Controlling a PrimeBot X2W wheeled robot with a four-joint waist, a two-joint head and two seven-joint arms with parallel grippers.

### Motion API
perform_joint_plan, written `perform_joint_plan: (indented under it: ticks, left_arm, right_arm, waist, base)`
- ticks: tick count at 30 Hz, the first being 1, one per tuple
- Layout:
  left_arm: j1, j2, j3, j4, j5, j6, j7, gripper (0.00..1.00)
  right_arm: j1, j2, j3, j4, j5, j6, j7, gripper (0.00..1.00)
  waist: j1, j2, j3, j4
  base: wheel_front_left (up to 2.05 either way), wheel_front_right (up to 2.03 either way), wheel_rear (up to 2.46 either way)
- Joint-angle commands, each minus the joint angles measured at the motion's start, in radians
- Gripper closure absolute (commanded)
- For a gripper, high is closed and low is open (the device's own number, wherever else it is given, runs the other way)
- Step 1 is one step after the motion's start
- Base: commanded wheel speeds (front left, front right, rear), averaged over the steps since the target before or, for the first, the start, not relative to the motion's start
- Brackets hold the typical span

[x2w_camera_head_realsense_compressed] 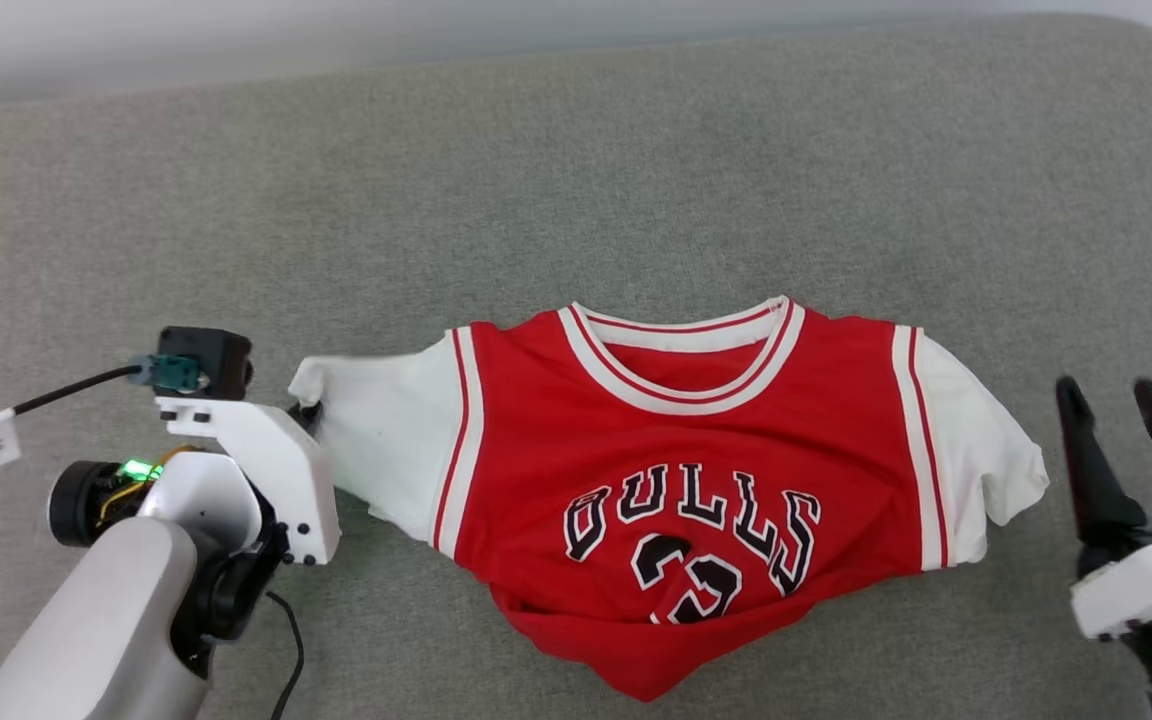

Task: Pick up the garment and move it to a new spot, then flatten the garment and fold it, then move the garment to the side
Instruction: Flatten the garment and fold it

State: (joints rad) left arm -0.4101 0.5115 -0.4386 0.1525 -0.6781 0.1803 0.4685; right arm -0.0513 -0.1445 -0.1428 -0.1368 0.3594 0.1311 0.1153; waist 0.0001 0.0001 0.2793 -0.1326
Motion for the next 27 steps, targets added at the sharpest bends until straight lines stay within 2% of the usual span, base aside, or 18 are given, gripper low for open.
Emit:
perform_joint_plan:
  ticks: [1, 6, 9, 14, 21, 22, 23, 24, 27]
  left_arm:
    - [0.016, -0.001, 0.008, -0.013, 0.005, 0.009, -0.014, 1.0]
    - [0.055, 0.001, 0.029, -0.12, 0.029, 0.05, -0.083, 1.0]
    - [0.071, 0.006, 0.03, -0.185, 0.045, 0.07, -0.098, 1.0]
    - [0.07, 0.009, 0.012, -0.268, 0.071, 0.087, -0.094, 1.0]
    - [0.048, -0.003, -0.015, -0.298, 0.084, 0.08, -0.086, 1.0]
    - [0.049, -0.004, -0.017, -0.295, 0.082, 0.08, -0.086, 1.0]
    - [0.049, -0.005, -0.019, -0.292, 0.08, 0.078, -0.086, 1.0]
    - [0.05, -0.005, -0.019, -0.29, 0.078, 0.079, -0.088, 1.0]
    - [0.056, -0.009, -0.016, -0.279, 0.069, 0.08, -0.093, 1.0]
  right_arm:
    - [-0.005, -0.011, -0.011, 0.019, 0.013, -0.001, 0.017, 0.0]
    - [-0.015, -0.085, -0.08, 0.173, 0.091, -0.001, 0.177, 0.0]
    - [-0.039, -0.129, -0.07, 0.251, 0.135, -0.001, 0.302, 0.0]
    - [-0.102, -0.19, -0.008, 0.32, 0.19, -0.001, 0.468, 0.0]
    - [-0.181, -0.213, 0.088, 0.43, 0.232, -0.001, 0.621, 0.0]
    - [-0.182, -0.206, 0.102, 0.446, 0.241, -0.001, 0.646, 0.24]
    - [-0.183, -0.201, 0.115, 0.456, 0.246, 0.0, 0.666, 0.88]
    - [-0.184, -0.197, 0.122, 0.462, 0.252, 0.0, 0.676, 1.0]
    - [-0.194, -0.211, 0.123, 0.464, 0.245, 0.0, 0.672, 1.0]
  waist:
    - [-0.0001, -0.0001, -0.012, 0.008]
    - [-0.0001, -0.0001, -0.03, 0.037]
    - [-0.0001, -0.0001, -0.031, 0.051]
    - [-0.0001, -0.0001, -0.008, 0.077]
    - [-0.0001, -0.0001, 0.024, 0.107]
    - [-0.0001, -0.0001, 0.023, 0.11]
    - [-0.0001, -0.0001, 0.022, 0.112]
    - [-0.0001, -0.0001, 0.021, 0.114]
    - [-0.0001, -0.0001, 0.009, 0.119]
  base:
    - [0.0, 0.0, 0.0]
    - [0.0, 0.0, 0.0]
    - [0.0, 0.0, 0.0]
    - [0.0, 0.0, 0.0]
    - [0.0, 0.0, 0.0]
    - [0.0, 0.0, 0.0]
    - [0.0, 0.0, 0.0]
    - [0.0, 0.0, 0.0]
    - [0.0, 0.0, 0.0]
